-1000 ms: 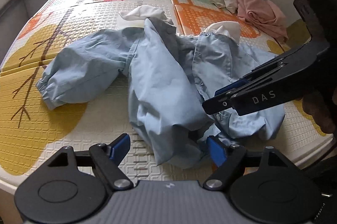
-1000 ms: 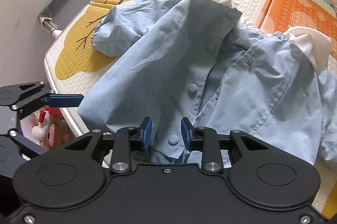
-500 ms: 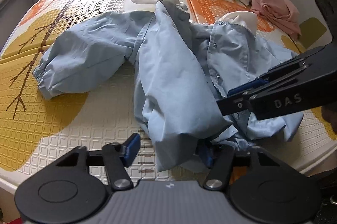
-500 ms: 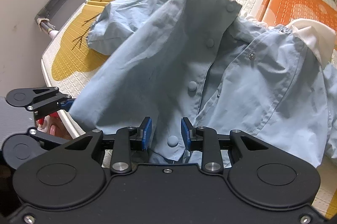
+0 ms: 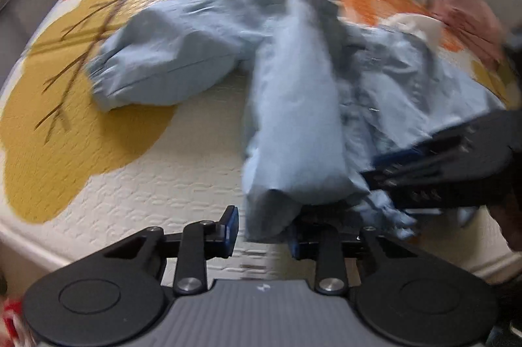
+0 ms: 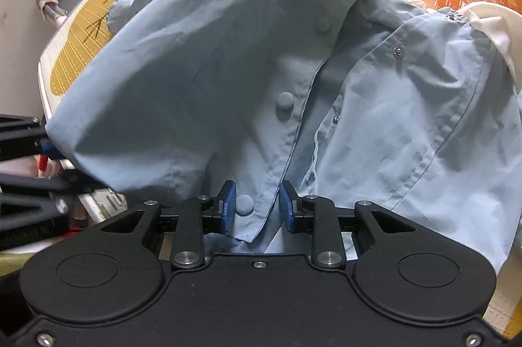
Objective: Fold clothes
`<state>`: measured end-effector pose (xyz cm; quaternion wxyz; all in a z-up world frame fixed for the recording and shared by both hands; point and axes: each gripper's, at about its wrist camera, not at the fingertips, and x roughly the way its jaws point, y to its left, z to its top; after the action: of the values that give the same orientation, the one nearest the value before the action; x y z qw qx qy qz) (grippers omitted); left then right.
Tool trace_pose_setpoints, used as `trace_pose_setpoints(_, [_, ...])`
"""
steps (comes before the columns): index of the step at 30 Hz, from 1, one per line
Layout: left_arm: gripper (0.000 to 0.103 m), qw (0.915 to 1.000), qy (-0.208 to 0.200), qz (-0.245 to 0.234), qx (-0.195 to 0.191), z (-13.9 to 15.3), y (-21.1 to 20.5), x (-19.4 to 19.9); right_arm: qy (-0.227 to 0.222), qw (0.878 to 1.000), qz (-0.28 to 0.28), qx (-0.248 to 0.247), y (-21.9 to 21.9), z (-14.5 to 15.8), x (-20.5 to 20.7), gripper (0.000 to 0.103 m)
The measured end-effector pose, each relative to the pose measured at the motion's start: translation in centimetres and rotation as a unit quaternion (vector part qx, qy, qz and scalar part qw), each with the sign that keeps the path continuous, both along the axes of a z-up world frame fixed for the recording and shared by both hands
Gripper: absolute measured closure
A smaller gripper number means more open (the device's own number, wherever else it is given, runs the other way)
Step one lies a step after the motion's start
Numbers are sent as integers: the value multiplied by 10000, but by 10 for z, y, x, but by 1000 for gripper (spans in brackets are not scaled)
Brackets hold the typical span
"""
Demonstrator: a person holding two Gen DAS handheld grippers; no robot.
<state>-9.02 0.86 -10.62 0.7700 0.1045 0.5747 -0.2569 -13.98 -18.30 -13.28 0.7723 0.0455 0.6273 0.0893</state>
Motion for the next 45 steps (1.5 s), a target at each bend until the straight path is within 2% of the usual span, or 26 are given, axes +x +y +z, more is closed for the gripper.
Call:
trace_pose_setpoints(7, [65,9970,265,725,47,-9,25,14,16,9998,140,-140,3,-4,-2,77])
trace_pose_setpoints(15, [55,9924,380,1162,98,-11,45,19,76,9997,148,-187,1,-3,-3,77])
trace_pose_setpoints(19, [50,9907,496,1235,295,-20,50,19,90,9995,196,-229,1,-4,-3,77])
trace_pose_setpoints(27, [42,9912,489,1162,400,-24,50,18,193,9989,193,-380,-7,-2,-8,77])
trace_pose_setpoints(39, [36,9925,557,1000,423,-23,46,14,452,9979,-15,-467,-23,0,-14,76])
trace_pose_setpoints(45, [34,9958,516,635,406,-17,39,9,472,9981,-174,-351,-30,8,-16,75])
